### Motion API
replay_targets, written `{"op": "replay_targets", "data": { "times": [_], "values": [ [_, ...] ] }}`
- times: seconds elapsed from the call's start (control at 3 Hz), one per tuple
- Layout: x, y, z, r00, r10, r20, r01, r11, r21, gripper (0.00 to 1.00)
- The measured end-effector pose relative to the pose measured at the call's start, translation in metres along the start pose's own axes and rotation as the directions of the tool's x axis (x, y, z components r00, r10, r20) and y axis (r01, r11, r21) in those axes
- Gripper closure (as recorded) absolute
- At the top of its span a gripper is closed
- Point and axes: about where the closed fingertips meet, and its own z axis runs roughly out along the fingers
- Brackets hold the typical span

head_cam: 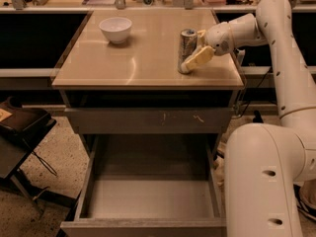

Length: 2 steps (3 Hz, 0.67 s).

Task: Place redbull can into middle drawer

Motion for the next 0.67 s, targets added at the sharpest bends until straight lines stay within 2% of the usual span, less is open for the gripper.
{"op": "replay_targets", "data": {
  "times": [0.67],
  "values": [
    [0.0000,0.0000,0.0000,1.000,0.000,0.000,0.000,1.0000,0.000,0.65]
  ]
}}
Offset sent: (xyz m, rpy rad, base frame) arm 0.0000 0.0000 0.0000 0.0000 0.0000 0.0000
